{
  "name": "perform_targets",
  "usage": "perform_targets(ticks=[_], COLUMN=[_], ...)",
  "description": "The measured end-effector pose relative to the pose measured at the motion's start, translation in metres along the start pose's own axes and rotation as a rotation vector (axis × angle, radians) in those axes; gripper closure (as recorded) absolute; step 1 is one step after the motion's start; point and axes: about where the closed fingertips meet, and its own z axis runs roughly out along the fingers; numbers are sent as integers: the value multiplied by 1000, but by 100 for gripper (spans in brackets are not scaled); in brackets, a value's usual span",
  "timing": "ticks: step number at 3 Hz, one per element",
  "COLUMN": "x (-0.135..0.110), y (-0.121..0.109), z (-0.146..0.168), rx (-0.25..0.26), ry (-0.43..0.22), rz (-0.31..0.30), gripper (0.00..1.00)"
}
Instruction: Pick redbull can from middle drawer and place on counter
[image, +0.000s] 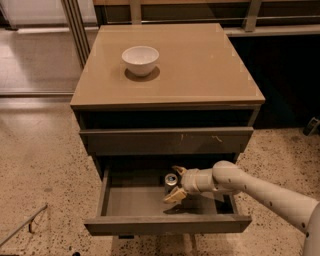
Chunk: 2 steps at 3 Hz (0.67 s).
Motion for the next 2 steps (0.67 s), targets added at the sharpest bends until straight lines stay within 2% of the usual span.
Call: perform_targets(ticks=[1, 2], x=[-8, -8], y=[2, 2], z=[14, 14], rx=[-21, -22], ry=[12, 12], rz=[-22, -23], gripper=[35, 58])
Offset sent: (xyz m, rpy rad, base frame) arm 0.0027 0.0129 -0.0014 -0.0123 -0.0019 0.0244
